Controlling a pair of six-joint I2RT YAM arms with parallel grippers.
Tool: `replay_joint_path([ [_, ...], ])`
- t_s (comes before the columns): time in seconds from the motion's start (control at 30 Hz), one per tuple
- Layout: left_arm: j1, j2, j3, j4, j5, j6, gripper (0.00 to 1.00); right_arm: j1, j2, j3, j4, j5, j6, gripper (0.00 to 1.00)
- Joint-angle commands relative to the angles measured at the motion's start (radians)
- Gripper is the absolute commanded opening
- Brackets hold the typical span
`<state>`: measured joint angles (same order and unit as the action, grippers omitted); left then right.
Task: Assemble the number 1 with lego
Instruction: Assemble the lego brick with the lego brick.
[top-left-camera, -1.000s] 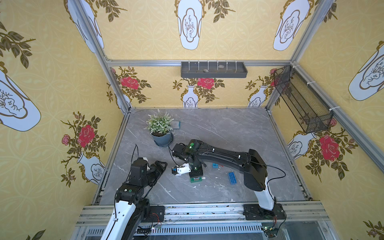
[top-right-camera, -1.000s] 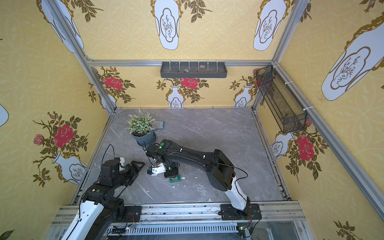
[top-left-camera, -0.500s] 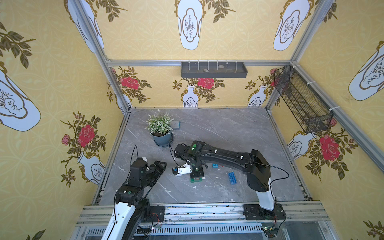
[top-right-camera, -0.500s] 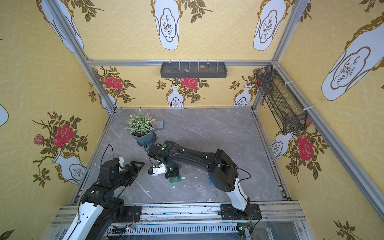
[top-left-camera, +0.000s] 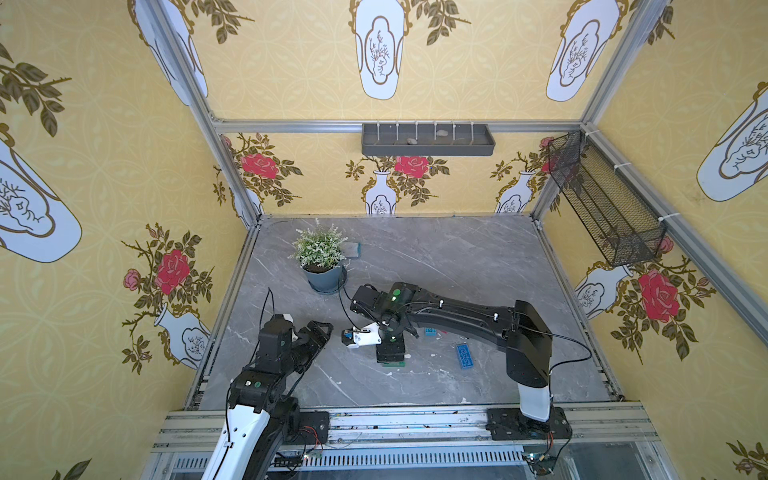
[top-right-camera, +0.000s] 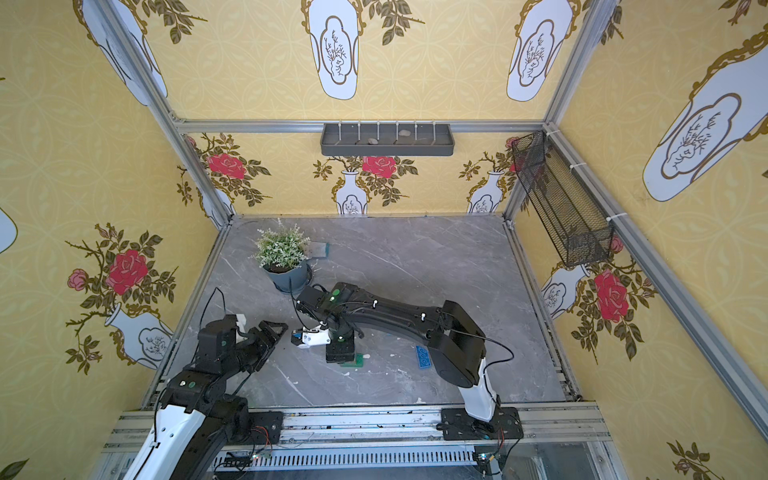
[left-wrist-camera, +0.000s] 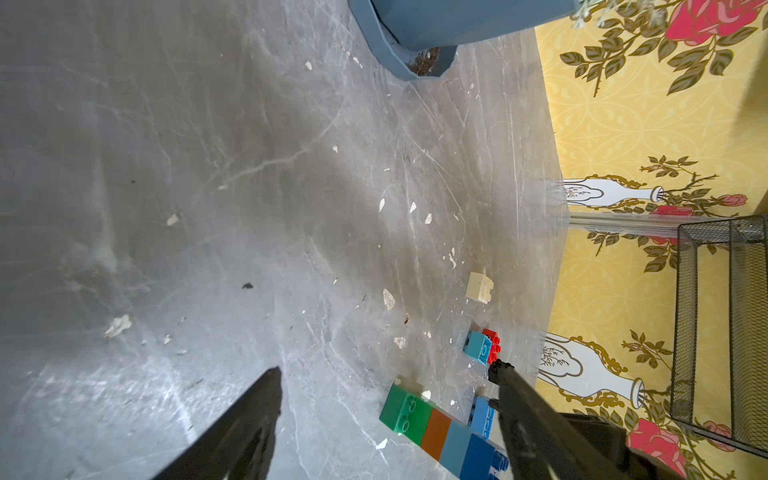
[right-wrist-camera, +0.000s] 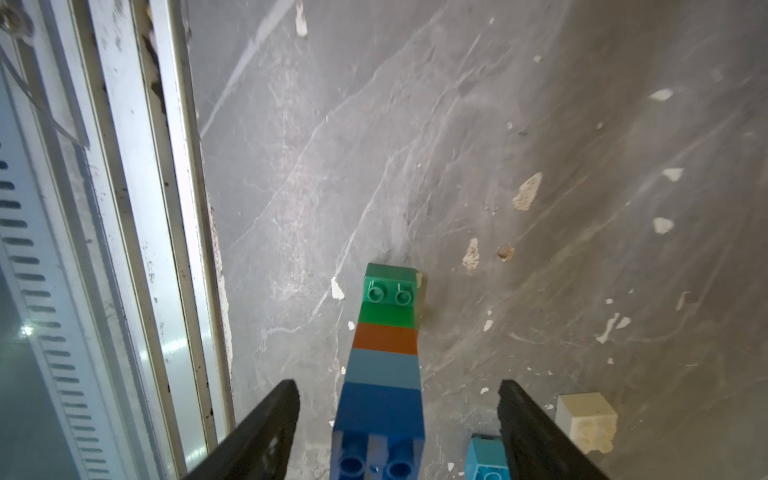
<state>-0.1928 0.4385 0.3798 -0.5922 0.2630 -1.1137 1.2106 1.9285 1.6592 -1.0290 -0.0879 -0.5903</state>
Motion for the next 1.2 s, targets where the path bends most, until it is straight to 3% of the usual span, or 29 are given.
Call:
replay_joint_path([
  [0.0,0.001,0.006,0.011,-0.01,-0.001,0.037,0.83,-0.01,-0.059,-0.02,0.1,-0.046,0.057,0.8],
  [0.07,0.001,0.017,0.017,0.001,0.024,0.066,0.82,-0.022,-0.122,-0.062,0.168,-0.055,0.114,0.8],
  [0.17,0.001,0.065,0.027,0.068,0.134,0.131,0.79,-0.061,-0.251,-0.179,0.325,-0.046,0.305,0.77],
  [0.37,-0.001,0.247,0.071,0.118,0.332,0.285,0.75,-0.089,-0.514,-0.484,0.642,0.074,0.84,0.72],
  [0.5,-0.036,0.297,0.077,0.172,0.413,0.29,0.74,-0.127,-0.567,-0.558,0.632,0.097,1.139,0.68],
  [0.57,-0.101,0.312,0.09,0.187,0.41,0.291,0.74,-0.139,-0.576,-0.574,0.589,0.098,1.254,0.69],
  [0.83,-0.38,0.462,0.152,0.256,0.363,0.254,0.62,-0.146,-0.555,-0.628,0.563,-0.019,1.408,0.62],
  [0.97,-0.413,0.524,0.156,0.285,0.35,0.222,0.52,-0.124,-0.527,-0.647,0.583,-0.062,1.441,0.59],
  [1.17,-0.441,0.597,0.177,0.32,0.367,0.208,0.46,-0.098,-0.505,-0.655,0.588,-0.073,1.467,0.54],
])
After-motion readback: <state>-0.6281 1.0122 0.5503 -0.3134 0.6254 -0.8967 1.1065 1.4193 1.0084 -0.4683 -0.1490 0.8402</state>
